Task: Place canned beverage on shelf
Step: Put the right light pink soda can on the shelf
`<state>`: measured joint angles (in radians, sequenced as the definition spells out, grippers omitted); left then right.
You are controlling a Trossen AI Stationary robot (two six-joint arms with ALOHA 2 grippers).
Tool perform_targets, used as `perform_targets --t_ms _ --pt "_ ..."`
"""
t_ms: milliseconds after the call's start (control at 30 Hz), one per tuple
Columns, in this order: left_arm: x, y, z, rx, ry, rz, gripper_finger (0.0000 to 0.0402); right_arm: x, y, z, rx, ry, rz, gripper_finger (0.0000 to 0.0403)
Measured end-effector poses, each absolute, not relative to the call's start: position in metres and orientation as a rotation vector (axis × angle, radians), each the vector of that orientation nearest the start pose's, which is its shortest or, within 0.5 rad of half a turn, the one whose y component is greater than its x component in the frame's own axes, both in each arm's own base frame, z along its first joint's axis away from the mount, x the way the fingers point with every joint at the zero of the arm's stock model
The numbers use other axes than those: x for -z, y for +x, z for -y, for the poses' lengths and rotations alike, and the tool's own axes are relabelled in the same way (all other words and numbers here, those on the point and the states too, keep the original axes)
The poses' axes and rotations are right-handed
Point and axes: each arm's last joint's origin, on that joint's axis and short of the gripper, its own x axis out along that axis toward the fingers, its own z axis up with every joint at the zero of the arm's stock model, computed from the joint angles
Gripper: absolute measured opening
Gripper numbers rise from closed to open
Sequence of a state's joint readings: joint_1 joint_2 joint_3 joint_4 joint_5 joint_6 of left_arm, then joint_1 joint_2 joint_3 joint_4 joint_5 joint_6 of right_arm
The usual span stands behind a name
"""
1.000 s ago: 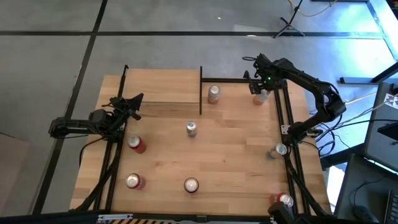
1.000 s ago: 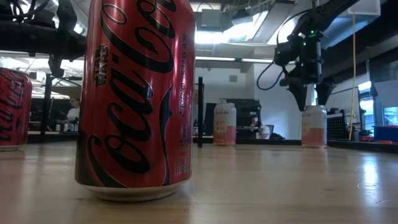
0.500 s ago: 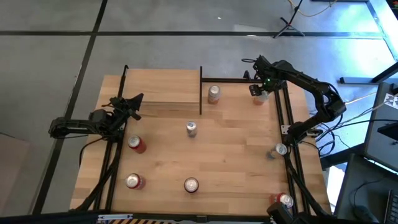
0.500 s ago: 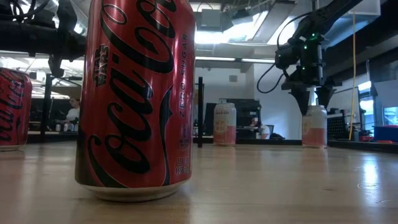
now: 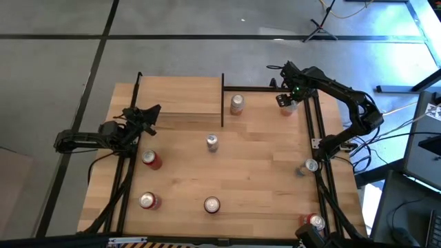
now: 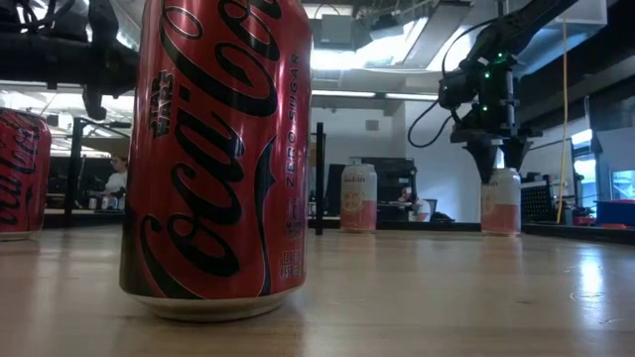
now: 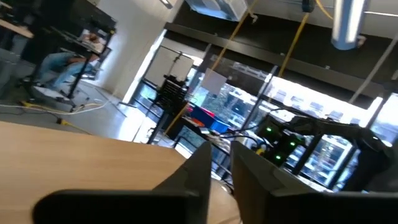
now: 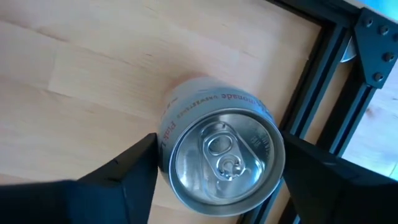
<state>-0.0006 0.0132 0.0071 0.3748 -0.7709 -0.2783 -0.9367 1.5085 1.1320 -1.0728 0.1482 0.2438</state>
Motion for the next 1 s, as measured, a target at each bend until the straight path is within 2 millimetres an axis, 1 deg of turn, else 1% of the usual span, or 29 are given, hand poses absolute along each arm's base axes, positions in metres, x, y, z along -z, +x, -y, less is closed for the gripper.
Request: perform_targets --t_ms 100,200,300,400,533,600,700,867,1000 --pt "-0.197 0.084 -0.02 -0.69 -0.4 0.453 0.0094 -0.237 0.154 0.216 1.045 0.748 -1.306 0.0247" --pt "-0.198 0.085 -0.019 -0.677 -0.398 0.451 0.0121 -0.237 0.154 0.216 1.029 0.734 -1.313 0.0245" --pt "-0.198 0.085 -0.019 -0.658 -0.396 0.45 0.0137 -0.239 0.154 0.215 1.0 0.725 -1.315 0.0246" --pt "-0.198 0.086 -0.018 -0.607 -0.388 0.445 0.0144 -0.246 0.155 0.215 0.959 0.741 -1.298 0.0246" --pt "-0.199 0.086 -0.018 -0.605 -0.378 0.439 0.0154 -0.272 0.156 0.212 0.868 0.73 -1.207 0.0246" --pt "-0.204 0.085 -0.017 -0.599 -0.356 0.414 0.0163 -0.282 0.157 0.209 0.818 0.732 -1.185 0.0246" --pt "-0.213 0.083 -0.017 -0.596 -0.33 0.345 0.0183 -0.299 0.165 0.199 0.749 0.69 -1.163 0.0247" --pt "-0.238 0.074 -0.016 -0.575 -0.293 0.262 0.0215 -0.326 0.186 0.18 0.602 0.583 -1.126 0.0247" --pt "-0.261 0.074 -0.016 -0.557 -0.271 0.234 0.0223 -0.351 0.208 0.165 0.532 0.478 -1.027 0.0248"
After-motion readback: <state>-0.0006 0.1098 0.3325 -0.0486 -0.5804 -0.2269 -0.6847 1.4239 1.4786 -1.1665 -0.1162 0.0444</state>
